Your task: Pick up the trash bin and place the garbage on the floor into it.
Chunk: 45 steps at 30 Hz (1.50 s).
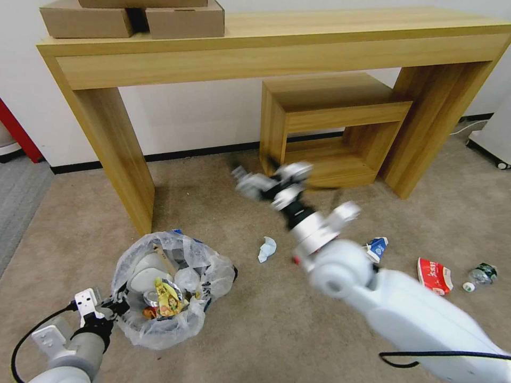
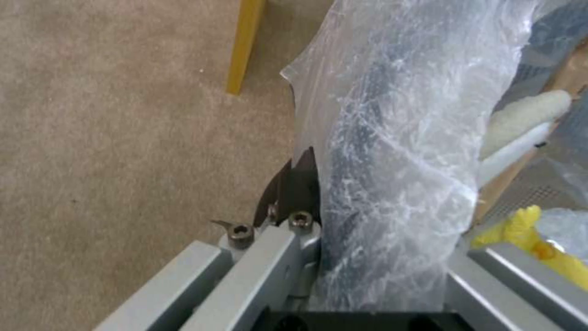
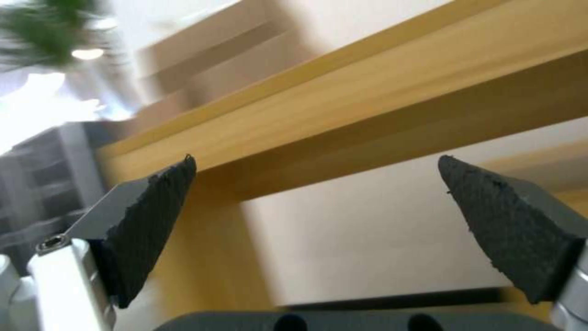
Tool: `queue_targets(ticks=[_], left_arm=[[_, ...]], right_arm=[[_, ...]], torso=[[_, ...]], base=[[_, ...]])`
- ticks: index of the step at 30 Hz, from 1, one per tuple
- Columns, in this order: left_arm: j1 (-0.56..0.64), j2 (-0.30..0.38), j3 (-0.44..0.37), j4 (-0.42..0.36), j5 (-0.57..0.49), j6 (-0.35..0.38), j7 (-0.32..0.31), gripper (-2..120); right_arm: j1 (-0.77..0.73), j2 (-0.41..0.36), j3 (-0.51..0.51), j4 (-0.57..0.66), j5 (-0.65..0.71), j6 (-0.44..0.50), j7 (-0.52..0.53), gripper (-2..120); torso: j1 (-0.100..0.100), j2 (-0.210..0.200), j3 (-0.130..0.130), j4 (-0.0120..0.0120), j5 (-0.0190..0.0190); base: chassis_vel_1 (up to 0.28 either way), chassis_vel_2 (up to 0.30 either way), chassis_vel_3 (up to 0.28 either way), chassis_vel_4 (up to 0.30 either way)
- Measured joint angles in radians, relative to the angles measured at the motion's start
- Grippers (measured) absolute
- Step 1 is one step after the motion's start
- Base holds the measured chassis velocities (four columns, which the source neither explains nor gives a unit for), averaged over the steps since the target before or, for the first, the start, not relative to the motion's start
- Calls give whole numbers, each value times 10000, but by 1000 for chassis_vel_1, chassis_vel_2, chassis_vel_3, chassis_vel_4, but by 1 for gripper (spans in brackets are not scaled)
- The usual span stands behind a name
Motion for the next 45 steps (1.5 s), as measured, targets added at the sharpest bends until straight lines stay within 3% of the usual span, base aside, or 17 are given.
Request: queue_targets(ticks=[1, 2, 3, 6, 10, 18, 26, 29, 45], left_arm=[[-22, 11, -11, 9, 23, -14, 7, 0], [-34, 25, -20, 15, 52, -20, 20, 0], [-34, 25, -20, 15, 52, -20, 20, 0], [-76, 87, -25, 36, 103, -56, 44, 0], [-142, 160, -10, 55, 30, -63, 36, 0], [-358, 263, 38, 284, -90, -112, 3, 0], [-498, 337, 70, 430, -175, -117, -23, 0], [-518, 337, 101, 443, -168, -117, -45, 0], [-584, 355, 227, 514, -174, -170, -7, 0]], right_arm=[[-902, -23, 1201, 147, -236, -150, 278, 100], [-1389, -12, 1838, 196, -413, -216, 369, 100], [-1389, -12, 1838, 196, -413, -216, 369, 100], [-3115, 158, 3918, 233, -1575, -282, 524, 100], [-4339, 514, 4798, 168, -2347, -300, 767, 100], [-5727, 1311, 5239, -377, -3949, 138, 891, 100], [-6363, 1862, 5339, -622, -4466, 526, 777, 100], [-6646, 2426, 5370, -798, -5009, 840, 664, 100], [-7046, 2958, 5559, -1087, -5517, 1061, 512, 100]], torso=[[0, 0, 0, -2, 1], [0, -1, 0, -2, 2], [0, -1, 0, -2, 2], [-1, 0, 0, -1, -1], [-1, 0, -1, -2, -3], [-1, 0, 0, 1, -2], [-1, 0, 0, 0, -3], [-1, 0, 0, 1, -3], [-1, 0, 0, 0, -3]], base=[[0, 0, 0, 0], [0, 0, 0, 0], [0, 0, 0, 0], [0, 0, 0, 0], [0, 0, 0, 0], [0, 0, 0, 0], [0, 0, 0, 0], [0, 0, 0, 0], [0, 0, 0, 0]])
